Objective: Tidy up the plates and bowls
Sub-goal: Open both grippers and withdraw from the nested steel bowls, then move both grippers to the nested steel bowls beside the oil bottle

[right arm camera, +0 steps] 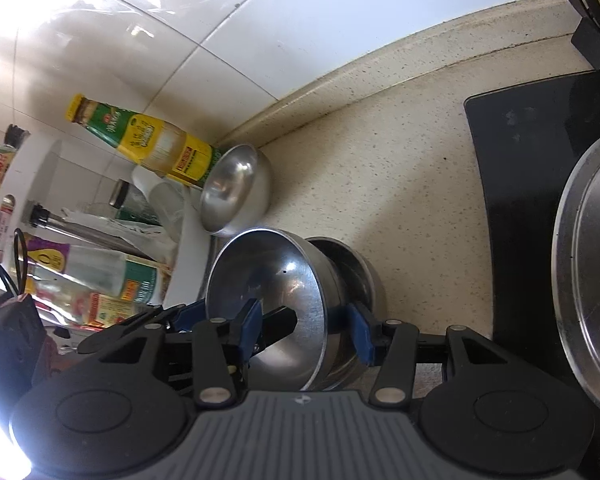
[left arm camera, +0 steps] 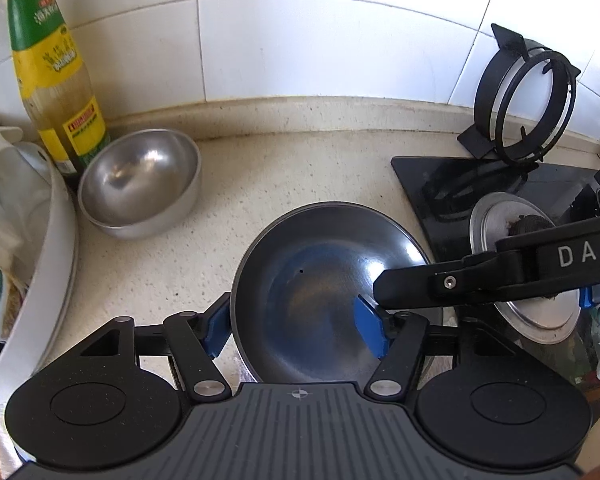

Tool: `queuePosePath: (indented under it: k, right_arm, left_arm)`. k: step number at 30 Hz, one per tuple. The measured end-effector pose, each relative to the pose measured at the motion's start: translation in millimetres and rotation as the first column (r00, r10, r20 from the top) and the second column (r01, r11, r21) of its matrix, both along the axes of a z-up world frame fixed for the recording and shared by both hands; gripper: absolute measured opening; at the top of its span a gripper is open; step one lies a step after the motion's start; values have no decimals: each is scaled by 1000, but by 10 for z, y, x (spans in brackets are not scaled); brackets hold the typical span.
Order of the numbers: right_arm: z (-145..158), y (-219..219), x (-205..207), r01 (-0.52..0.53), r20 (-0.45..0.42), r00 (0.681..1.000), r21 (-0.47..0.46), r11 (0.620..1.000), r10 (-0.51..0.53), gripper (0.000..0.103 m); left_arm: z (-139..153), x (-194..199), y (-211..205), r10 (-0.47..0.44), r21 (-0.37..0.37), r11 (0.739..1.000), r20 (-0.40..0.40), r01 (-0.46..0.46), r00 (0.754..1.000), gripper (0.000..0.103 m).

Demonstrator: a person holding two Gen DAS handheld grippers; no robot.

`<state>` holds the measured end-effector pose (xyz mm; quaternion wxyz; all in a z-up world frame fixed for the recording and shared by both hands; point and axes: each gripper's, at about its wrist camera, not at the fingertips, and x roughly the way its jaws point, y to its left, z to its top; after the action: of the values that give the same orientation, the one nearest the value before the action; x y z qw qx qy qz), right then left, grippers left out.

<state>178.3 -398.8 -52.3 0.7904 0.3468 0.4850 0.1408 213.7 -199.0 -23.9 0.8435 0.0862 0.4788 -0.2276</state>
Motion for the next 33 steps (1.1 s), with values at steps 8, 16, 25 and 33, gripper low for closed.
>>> queuePosePath:
  k: [8,16,25,33]
  right_arm:
    - [94,-9,9,-16,36,999,-63,998,18,54]
    - [198,-42,70,-8,67,998,-127,992,17,54]
    - [301,237,488,-68,95,992,-158,985,84,54]
    - [237,691,1196,-147,91,981,-238,960,173,54]
  left_arm:
    - [68,46,60,18,-6,1000,29,-18,999,70]
    - [63,94,213,61,0,998,53,-61,997,72]
    - [29,331,577,190,-2,982,31,-190,981,74]
    - [-51,502,666,259,3,966,22,-260,966,78]
